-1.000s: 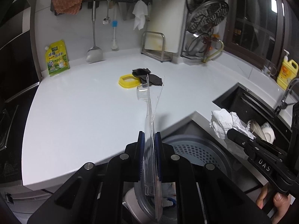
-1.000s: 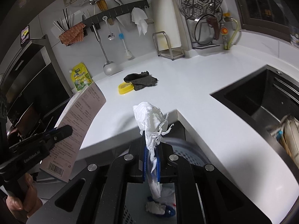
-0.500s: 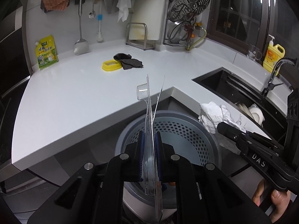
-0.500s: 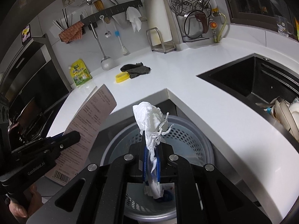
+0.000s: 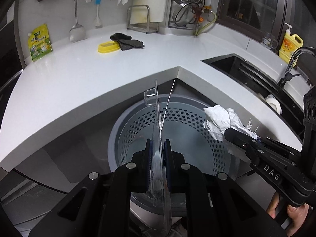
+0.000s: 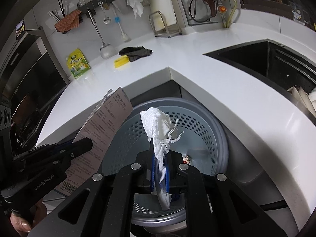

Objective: Collect trash
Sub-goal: 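Carry the clear package and white tissue in both grippers over the bin, then open both grippers to drop the package and tissue into the bin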

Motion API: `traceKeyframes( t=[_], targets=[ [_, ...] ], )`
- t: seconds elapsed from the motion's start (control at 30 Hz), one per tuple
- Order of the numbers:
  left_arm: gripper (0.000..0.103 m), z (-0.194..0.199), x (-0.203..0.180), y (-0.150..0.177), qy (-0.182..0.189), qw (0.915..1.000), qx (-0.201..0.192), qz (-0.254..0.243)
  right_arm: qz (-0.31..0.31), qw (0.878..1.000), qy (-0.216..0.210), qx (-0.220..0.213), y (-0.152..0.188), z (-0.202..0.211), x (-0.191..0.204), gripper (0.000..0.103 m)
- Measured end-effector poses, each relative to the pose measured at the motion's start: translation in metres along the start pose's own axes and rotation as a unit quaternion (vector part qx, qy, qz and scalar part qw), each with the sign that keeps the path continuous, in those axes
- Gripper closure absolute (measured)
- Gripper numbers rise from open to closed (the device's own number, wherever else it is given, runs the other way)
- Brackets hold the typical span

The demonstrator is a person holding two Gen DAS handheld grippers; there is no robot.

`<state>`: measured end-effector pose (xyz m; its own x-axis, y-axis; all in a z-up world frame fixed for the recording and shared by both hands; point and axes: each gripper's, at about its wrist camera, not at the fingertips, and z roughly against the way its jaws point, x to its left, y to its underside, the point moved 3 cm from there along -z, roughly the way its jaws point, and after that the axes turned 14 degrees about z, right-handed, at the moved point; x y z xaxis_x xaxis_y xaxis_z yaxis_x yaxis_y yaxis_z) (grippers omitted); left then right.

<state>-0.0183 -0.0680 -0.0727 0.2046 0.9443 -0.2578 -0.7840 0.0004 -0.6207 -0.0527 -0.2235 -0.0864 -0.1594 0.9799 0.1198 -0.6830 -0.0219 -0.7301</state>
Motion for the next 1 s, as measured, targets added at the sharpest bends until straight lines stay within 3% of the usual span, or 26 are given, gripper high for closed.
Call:
traceKeyframes(
  t=[0.37,0.43,0.5,0.53,0.57,0.63,0.73,1.0],
  targets=[
    [0.089,-0.016,0.007,0.005,-0.011,0.9997,0.023,0.007,-0.005,1.0,-0.007,0.017,0.005,-0.013,0.0,0.095],
    [0.089,-0.016,0.01,0.005,-0.011,0.9996,0.025,0.012,-0.004,1.0,-0.006,0.018,0.005,-0.013,0.0,0.09],
    [0.08,-0.015,0.012,0.004,-0.013,0.9995,0.023,0.017,-0.002,1.0,-0.002,0.015,0.004,-0.012,-0.001,0.073],
    [0.071,-0.014,0.013,0.004,-0.013,0.9995,0.02,0.018,-0.003,1.0,0.005,0.009,0.004,-0.01,-0.002,0.06],
    [0.059,-0.014,0.014,0.004,-0.016,0.9995,0.017,0.019,-0.004,1.0,0.008,0.005,0.004,-0.008,-0.002,0.057],
    [0.053,-0.011,0.017,0.003,-0.018,0.9995,0.009,0.023,-0.006,1.0,0.007,0.003,0.004,-0.006,-0.004,0.057],
    [0.052,-0.01,0.019,0.001,-0.019,0.9994,0.008,0.027,-0.008,1.0,0.009,0.002,0.004,-0.006,-0.004,0.055],
    [0.027,0.0,0.024,-0.002,-0.014,0.9992,-0.015,0.034,-0.006,1.0,0.006,-0.007,0.003,-0.002,-0.002,0.052]
  ],
)
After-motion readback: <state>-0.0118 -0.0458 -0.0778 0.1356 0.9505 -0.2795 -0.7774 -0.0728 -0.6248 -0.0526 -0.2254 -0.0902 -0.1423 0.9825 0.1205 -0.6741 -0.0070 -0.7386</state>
